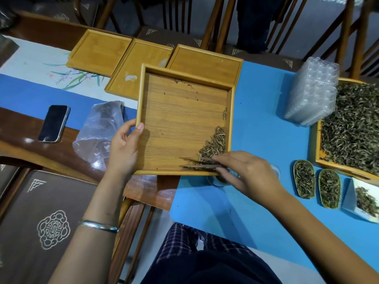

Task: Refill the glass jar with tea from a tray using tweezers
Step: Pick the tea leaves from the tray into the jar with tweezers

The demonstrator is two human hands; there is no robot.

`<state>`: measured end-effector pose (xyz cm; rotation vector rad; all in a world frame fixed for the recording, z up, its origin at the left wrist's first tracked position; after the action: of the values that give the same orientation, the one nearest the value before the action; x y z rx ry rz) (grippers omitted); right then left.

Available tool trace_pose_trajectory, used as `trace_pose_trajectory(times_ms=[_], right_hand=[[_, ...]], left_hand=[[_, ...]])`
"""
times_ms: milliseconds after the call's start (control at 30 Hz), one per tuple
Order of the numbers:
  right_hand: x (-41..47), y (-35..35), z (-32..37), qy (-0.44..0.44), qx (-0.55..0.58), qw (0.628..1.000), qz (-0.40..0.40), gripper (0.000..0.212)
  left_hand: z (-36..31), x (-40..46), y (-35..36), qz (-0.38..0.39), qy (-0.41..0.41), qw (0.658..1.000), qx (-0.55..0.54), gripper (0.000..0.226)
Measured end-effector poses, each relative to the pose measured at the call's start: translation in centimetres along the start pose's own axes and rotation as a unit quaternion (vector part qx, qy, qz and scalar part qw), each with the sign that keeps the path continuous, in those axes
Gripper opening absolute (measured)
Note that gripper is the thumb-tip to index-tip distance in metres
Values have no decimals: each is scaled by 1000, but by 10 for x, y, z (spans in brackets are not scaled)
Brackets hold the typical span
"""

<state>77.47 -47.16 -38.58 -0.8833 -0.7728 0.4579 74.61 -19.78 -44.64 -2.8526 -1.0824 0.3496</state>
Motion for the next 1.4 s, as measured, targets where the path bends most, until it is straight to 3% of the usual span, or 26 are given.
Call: trace_pose_trajectory(times_ms=[167, 367, 767, 1033, 1200, 1400], right_hand=[[31, 32, 49, -34, 41, 999, 6, 25], [29, 39, 56, -87, -11, 996, 18, 23], [-35, 1, -15, -7, -99, 995, 23, 25], [-45, -11, -28, -24, -159, 987, 23, 26], [-44, -23, -30, -11, -142, 990, -1, 21], [-41, -24, -32, 45, -125, 991, -29, 22]], left_hand=[[0, -1, 0, 6, -1, 1000, -4, 30], [-4, -2, 2, 18, 0, 1000, -1, 24], [0, 0, 2, 4, -11, 1000, -3, 33], [2, 3, 1, 4, -12, 1000, 4, 34], [2, 3, 3, 9, -14, 1000, 1, 21], [0, 1, 4, 11, -7, 1000, -7, 36]])
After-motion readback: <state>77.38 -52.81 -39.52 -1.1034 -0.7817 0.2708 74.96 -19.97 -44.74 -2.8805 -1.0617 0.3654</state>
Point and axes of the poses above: each hand's wrist, its own x-axis towards the middle knuckle, its own y-axis out of the palm, z = x × y, the point moved 9 cm from there along x, towards the middle knuckle, and after that the axes turned 9 degrees about -z, right-handed, at the moved point
